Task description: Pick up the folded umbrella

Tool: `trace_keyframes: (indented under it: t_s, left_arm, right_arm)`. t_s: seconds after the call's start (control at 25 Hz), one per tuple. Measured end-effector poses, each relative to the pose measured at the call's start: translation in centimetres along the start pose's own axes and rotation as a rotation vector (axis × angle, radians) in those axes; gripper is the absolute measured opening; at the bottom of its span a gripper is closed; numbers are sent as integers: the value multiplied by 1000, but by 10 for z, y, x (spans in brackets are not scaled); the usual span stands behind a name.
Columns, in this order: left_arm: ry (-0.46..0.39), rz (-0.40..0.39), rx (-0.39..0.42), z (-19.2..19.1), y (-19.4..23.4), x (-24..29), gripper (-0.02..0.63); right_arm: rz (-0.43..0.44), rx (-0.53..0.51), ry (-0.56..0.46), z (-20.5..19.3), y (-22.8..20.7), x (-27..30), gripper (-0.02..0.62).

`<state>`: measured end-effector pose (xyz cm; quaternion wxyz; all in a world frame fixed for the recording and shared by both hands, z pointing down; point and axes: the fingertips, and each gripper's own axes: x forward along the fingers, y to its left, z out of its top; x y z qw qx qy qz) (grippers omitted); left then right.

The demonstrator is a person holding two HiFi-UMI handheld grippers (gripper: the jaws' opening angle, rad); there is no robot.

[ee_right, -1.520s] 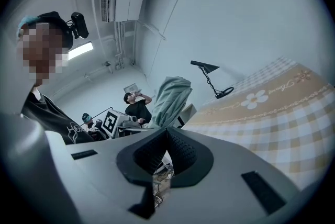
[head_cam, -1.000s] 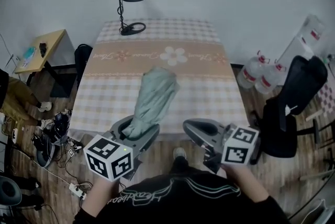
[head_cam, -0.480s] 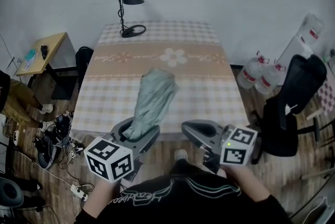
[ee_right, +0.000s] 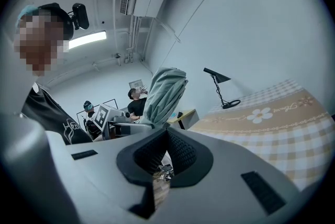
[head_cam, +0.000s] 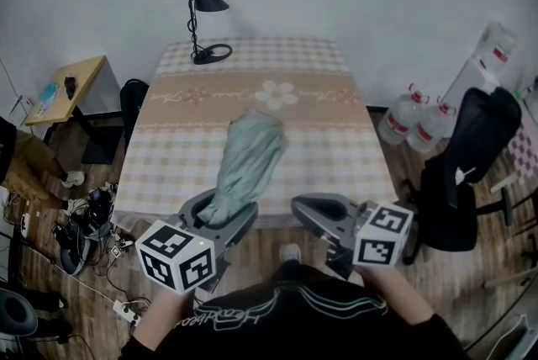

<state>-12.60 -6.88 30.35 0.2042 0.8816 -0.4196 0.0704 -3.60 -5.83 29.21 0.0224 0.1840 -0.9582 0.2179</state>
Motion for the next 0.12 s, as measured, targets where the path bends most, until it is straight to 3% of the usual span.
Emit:
trace_keyframes:
  t_s: [0.12]
  left_arm:
    - [-2, 0, 0, 1, -2, -1, 256]
  right_arm:
    - [1, -2, -2, 0, 2, -1, 11]
